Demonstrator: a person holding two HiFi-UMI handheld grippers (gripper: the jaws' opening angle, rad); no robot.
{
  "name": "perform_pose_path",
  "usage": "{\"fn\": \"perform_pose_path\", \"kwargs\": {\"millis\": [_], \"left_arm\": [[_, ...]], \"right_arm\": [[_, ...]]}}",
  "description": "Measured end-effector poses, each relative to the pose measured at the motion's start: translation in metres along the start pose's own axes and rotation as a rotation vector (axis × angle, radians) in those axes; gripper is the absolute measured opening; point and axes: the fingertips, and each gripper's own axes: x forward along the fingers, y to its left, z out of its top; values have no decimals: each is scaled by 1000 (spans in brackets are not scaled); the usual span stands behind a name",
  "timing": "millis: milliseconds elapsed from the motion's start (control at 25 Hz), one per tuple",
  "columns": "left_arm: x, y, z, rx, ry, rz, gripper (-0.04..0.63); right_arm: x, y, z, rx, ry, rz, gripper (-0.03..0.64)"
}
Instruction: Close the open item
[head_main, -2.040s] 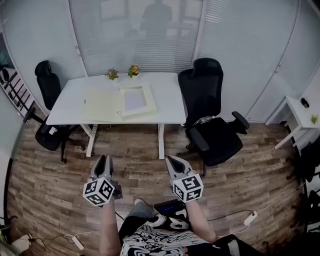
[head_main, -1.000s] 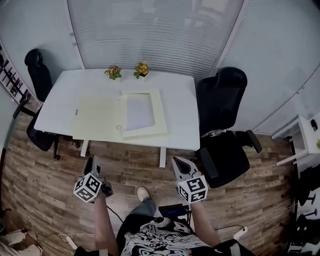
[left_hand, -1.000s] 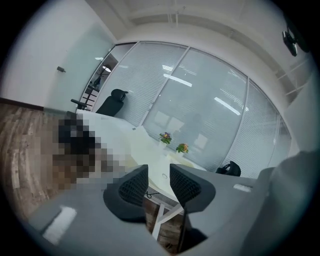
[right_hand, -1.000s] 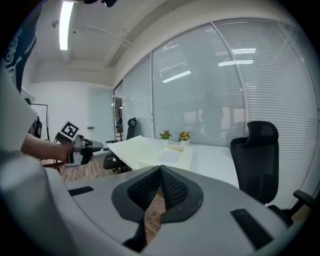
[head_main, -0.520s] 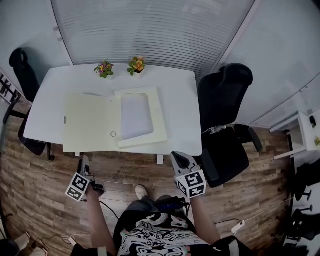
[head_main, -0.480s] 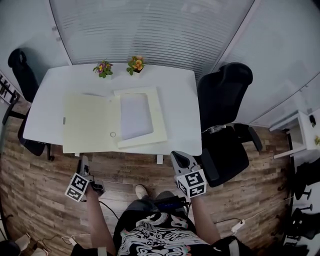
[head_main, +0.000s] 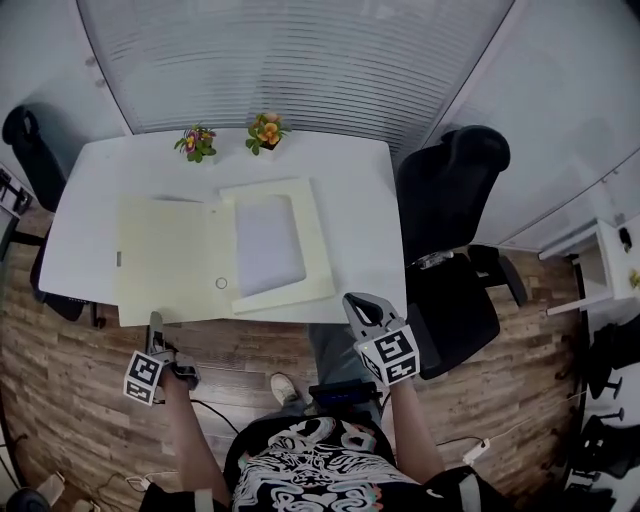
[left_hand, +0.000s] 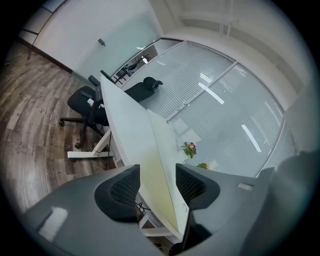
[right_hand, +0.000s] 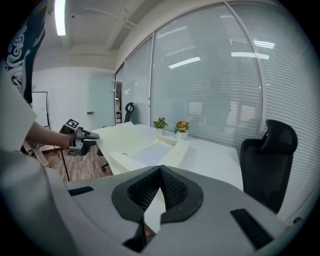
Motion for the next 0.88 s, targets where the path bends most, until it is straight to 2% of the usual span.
{"fn": "perform_pose_path", "kwargs": {"millis": [160, 320, 480, 560, 680, 880], "left_arm": [[11, 2, 10, -39, -31, 26, 207], [12, 7, 22, -66, -101, 55, 155], [14, -4, 20, -126, -153, 8, 84], [18, -10, 21, -116, -173, -10, 29], [18, -10, 21, -83, -182, 6, 26], [20, -7, 22, -89, -180, 24, 23]], "right_arm": [[34, 4, -13, 9, 36, 68, 2], [63, 1, -19, -37, 93, 148, 3], [64, -9, -28, -10, 104, 159, 3], [64, -7, -29, -22, 87, 179, 3], [64, -1, -34, -27, 66, 192, 3], [64, -1, -37, 24, 48, 180, 3]]}}
